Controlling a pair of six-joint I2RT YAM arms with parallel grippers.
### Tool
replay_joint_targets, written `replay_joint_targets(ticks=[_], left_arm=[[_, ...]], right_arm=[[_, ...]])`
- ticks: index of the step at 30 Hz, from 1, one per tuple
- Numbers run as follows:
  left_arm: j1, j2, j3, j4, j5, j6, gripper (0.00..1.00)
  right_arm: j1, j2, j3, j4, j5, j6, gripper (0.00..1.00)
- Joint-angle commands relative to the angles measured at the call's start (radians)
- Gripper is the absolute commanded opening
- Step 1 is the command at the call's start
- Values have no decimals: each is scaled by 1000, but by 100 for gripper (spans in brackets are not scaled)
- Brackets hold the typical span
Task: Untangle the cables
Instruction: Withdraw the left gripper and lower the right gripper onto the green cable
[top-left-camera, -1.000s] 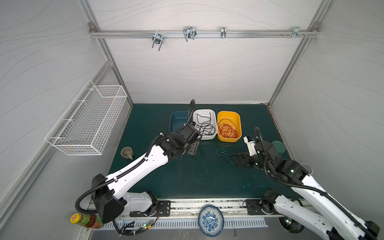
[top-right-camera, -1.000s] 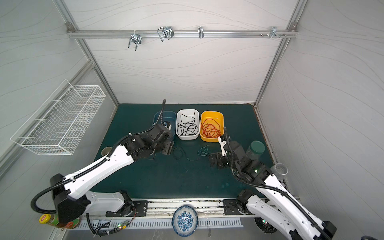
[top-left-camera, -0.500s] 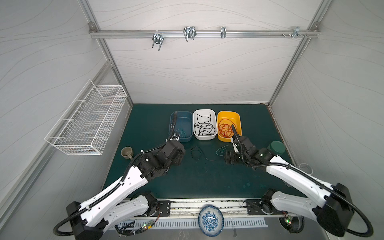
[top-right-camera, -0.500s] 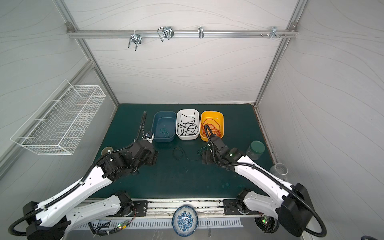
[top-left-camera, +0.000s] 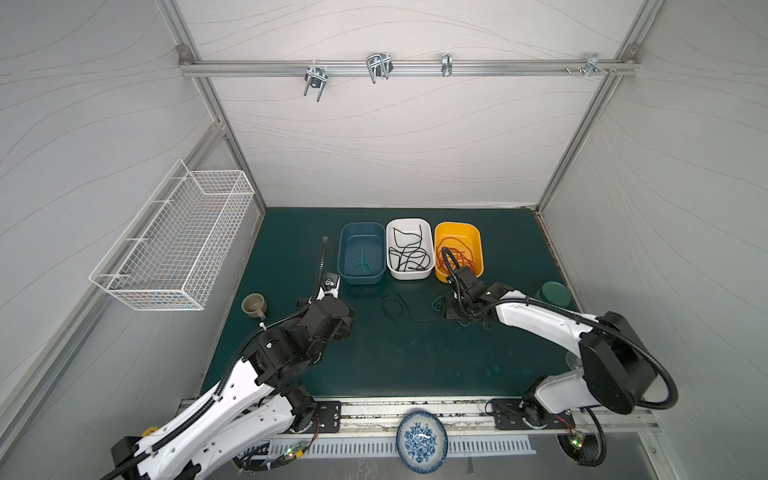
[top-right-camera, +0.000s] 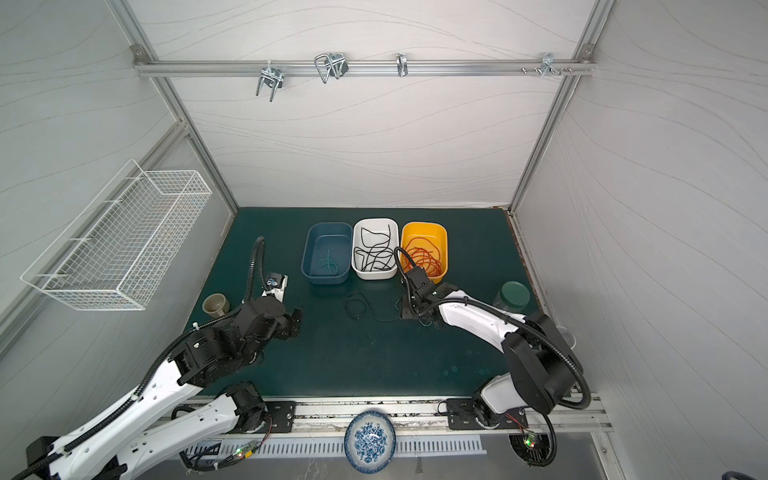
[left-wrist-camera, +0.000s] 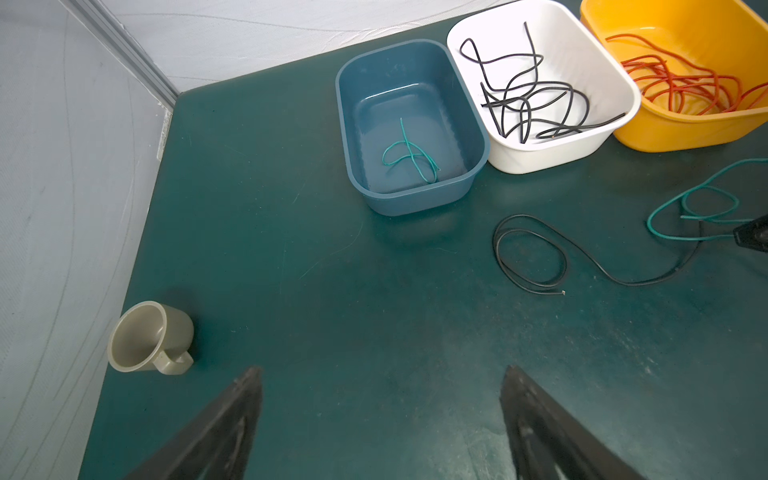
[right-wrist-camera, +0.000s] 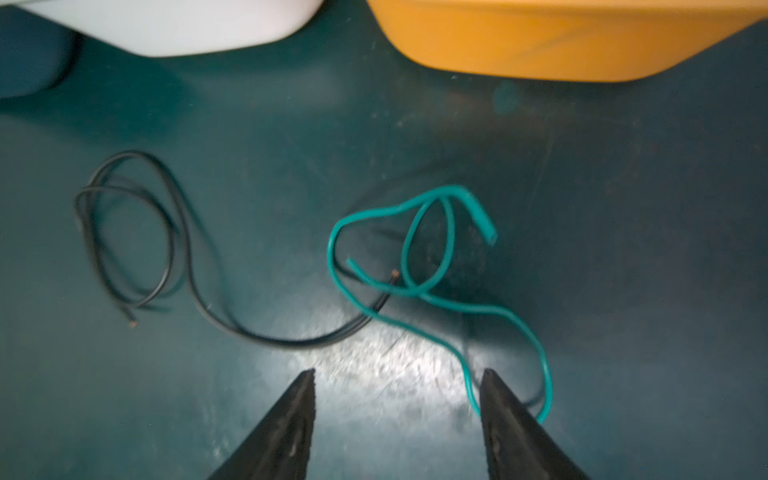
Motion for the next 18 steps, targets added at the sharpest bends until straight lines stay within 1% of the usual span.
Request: replay_joint_targets(ticks=[1,3,7,15,18], left_arm=[[1,18,6,44,-25,-1,90],[2,19,6,43,-22,-1,89],[1,8,-1,51,-18,2,89],[3,17,-3,52,-11,5,89],[5,19,-2,54,-8,5,89]], right_arm=[[-10,26,38,48,24,6,54],[-24,42,47,51,33,1,53],[-52,73,59,67,-1,-6,51],[-59,114,53,86,-12,0,50],[-60,120,50,94,-16,2,47]])
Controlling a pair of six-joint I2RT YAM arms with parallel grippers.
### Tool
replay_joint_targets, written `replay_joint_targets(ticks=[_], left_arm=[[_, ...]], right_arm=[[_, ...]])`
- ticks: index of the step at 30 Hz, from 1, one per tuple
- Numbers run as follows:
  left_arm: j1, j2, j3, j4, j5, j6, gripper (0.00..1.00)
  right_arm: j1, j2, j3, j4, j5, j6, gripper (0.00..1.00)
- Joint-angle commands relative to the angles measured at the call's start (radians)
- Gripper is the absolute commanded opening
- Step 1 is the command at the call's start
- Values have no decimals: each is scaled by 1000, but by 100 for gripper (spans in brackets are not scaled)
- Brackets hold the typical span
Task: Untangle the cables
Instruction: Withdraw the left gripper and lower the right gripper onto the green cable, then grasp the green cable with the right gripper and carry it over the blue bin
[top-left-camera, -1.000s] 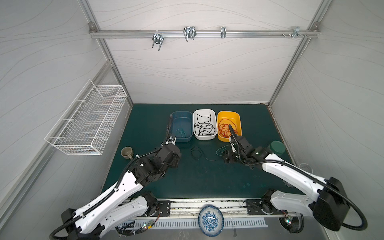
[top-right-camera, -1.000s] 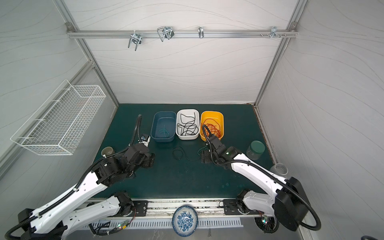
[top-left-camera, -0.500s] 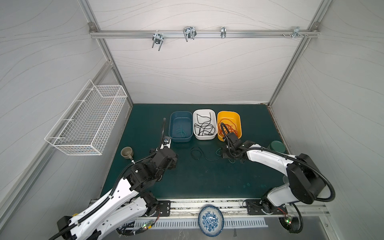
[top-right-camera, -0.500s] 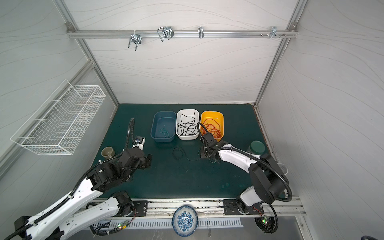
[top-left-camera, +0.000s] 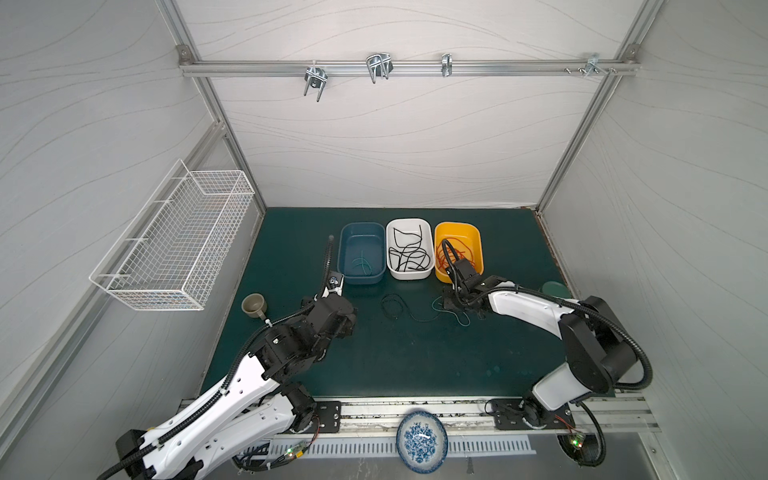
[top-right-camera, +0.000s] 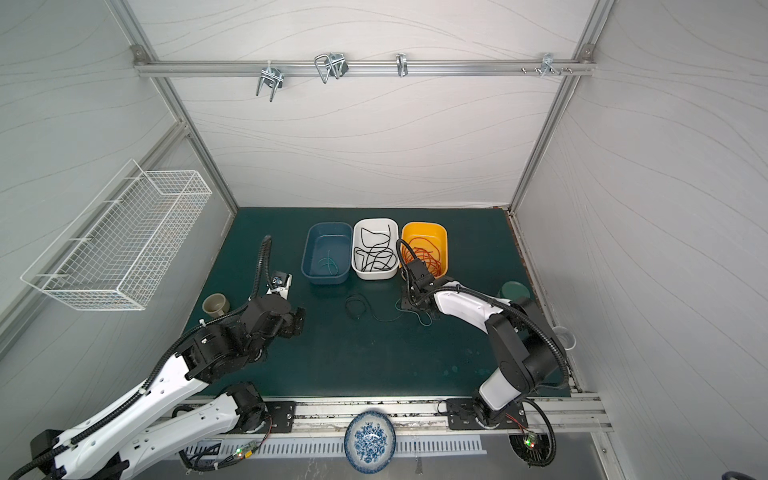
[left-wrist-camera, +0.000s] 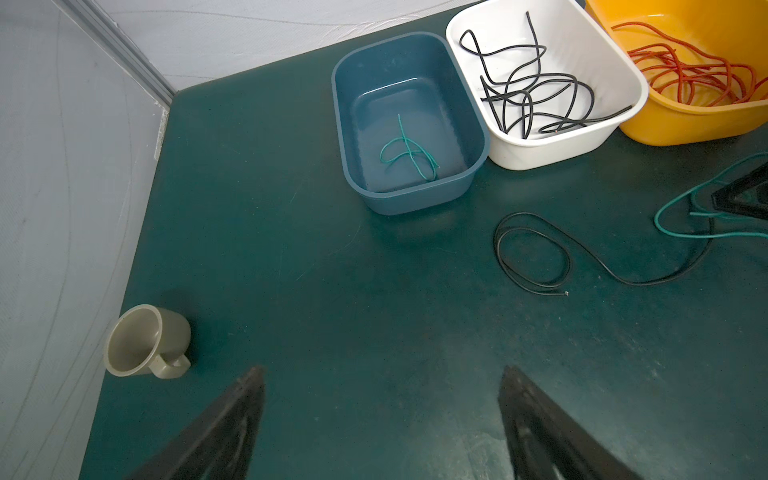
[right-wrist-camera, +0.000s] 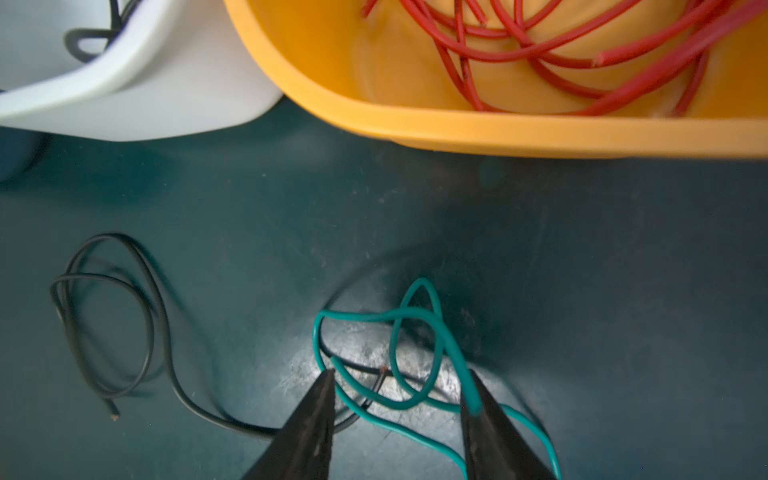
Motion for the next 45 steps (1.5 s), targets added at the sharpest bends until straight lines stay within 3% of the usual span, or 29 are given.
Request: replay_joint_targets(ticks=[1,12,32,45], left_arm=[[5,2,-1,35,-8,2,89],[13,0,-2,40,3,4,89],[24,1,-4,43,15,4,89],[25,-5,-4,43,15,4,89]], right_arm=[[-3,15,1,25,-9,9,46],[-5,80,5,50,-21,25,38],[33,-8,43,-25,56,-9,0],[89,-140,112,-121,112,-35,0]])
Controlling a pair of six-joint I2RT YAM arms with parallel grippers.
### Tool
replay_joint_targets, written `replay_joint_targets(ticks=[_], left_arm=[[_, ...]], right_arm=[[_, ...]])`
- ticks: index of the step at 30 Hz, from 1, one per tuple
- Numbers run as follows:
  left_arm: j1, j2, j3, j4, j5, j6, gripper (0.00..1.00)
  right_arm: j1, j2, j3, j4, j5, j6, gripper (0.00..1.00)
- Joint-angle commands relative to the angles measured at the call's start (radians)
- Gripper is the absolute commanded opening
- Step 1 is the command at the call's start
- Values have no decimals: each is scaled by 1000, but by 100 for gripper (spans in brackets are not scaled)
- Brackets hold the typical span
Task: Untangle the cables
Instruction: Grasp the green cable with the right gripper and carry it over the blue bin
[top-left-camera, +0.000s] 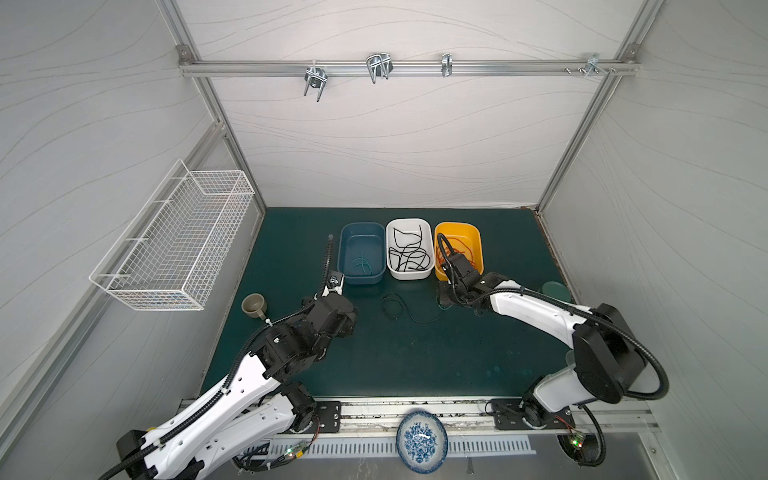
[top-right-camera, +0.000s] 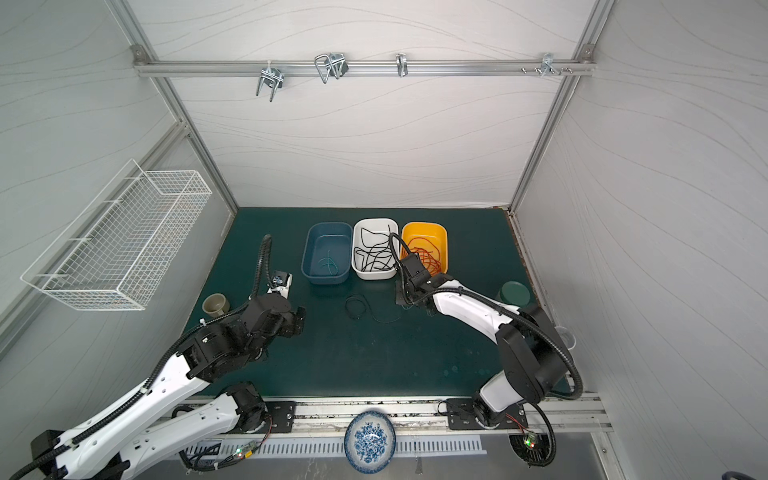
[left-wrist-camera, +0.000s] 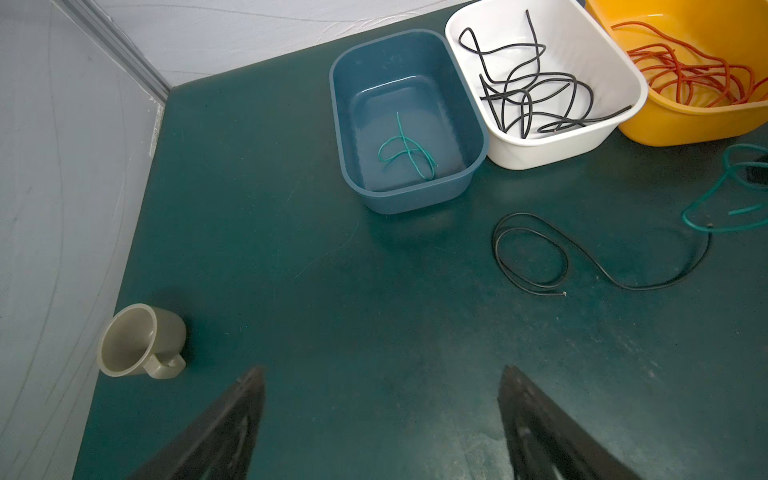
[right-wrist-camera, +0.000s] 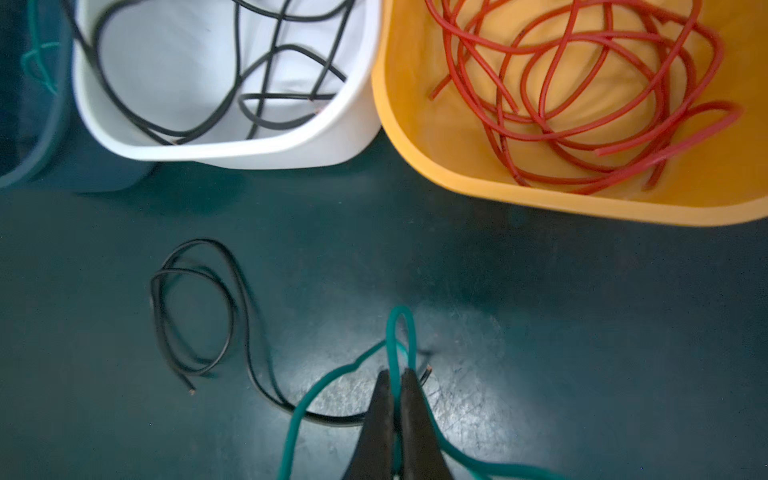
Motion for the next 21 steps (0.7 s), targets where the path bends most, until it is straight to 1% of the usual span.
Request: replay_joint_targets(ticks=[1,7,10,15,21], left_arm=[[5,-11,-1,35,-1,3,89],[6,-23,0,30,-14,1,89],[5,-33,1,30,-26,-1,89],[6,-41,2,29,-37,0,89],[16,-42,6,24,-38,-3,88]], right_arm=[[23,-70,41,-60,44,-12,0],[51,-132,113,-107,44,-35,0],[65,-138,167,-124,12,-60,0],[91,-78,333,-196,-71,-106,0],[138,61,577,-274,-131,-158,0]])
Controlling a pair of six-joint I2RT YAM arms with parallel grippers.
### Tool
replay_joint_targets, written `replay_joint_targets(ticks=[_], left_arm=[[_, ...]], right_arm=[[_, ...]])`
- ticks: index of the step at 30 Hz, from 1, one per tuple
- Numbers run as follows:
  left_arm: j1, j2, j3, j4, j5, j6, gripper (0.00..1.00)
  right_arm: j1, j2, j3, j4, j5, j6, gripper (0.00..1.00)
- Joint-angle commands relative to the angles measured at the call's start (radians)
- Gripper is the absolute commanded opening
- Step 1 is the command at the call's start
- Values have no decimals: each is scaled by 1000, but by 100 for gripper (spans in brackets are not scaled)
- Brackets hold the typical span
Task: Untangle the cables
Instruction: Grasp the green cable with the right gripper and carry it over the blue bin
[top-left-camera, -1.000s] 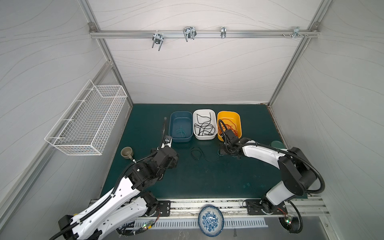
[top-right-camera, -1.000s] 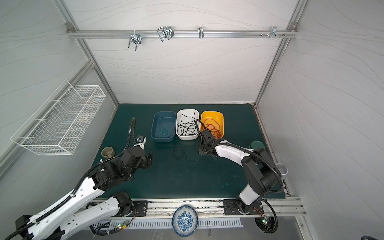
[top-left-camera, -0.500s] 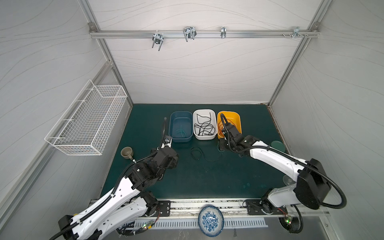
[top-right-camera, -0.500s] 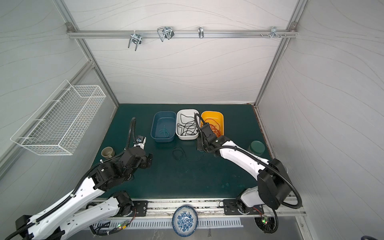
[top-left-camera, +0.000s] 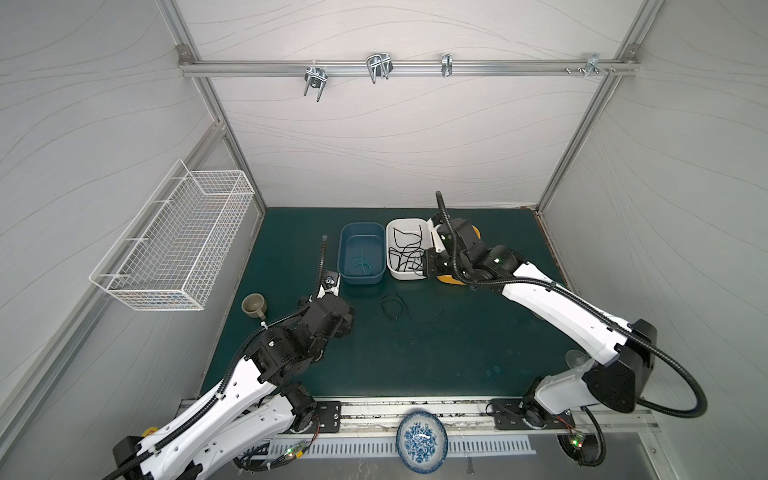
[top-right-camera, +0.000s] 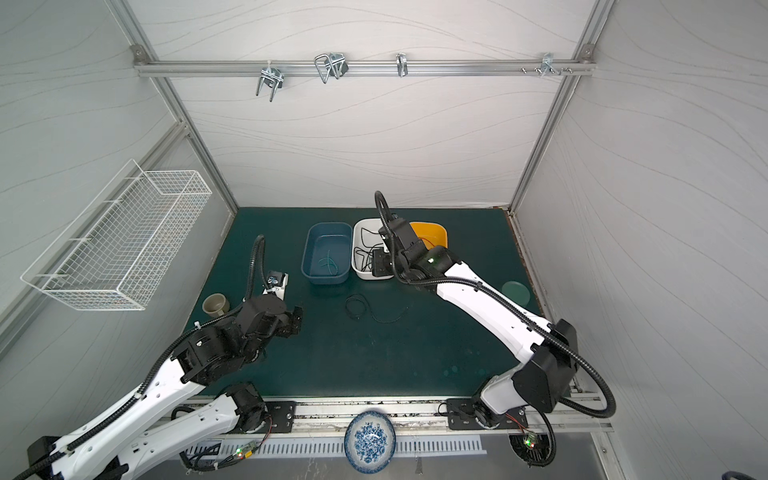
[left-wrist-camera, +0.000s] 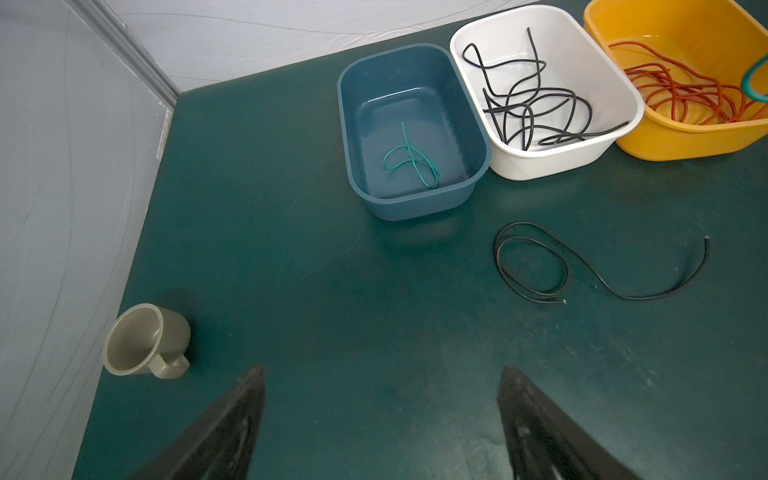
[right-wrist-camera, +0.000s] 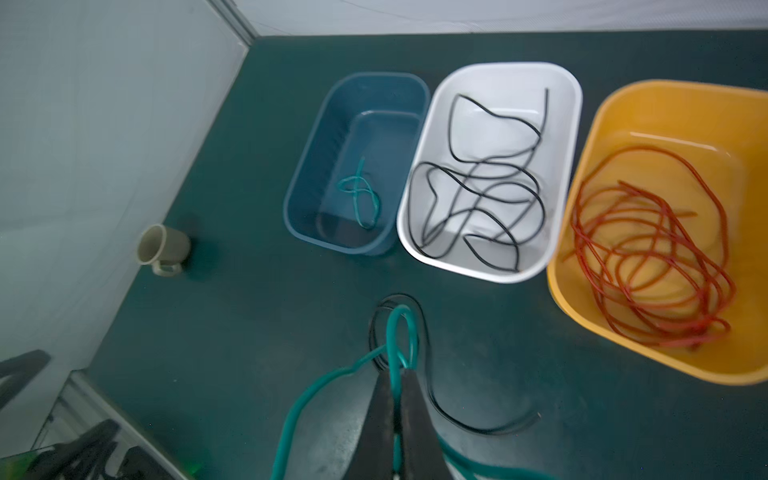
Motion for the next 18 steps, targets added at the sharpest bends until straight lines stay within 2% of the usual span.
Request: replay_joint_targets(ticks=[1,6,14,18], left_arm=[[9,-9,7,24,-29,-4,88],[19,-19,10,20,-34,-7,88],[33,-36,10,20,-36,-9,88],[45,-46,9,19,-37,-13,88]], right_arm=[[23,80,110,-82,-60,-47,0],[26,256,338,-153,-117,-68,0],[27,624,838,-318,-204,-124,0],[26,765,1012,-354,-250,-161,0]])
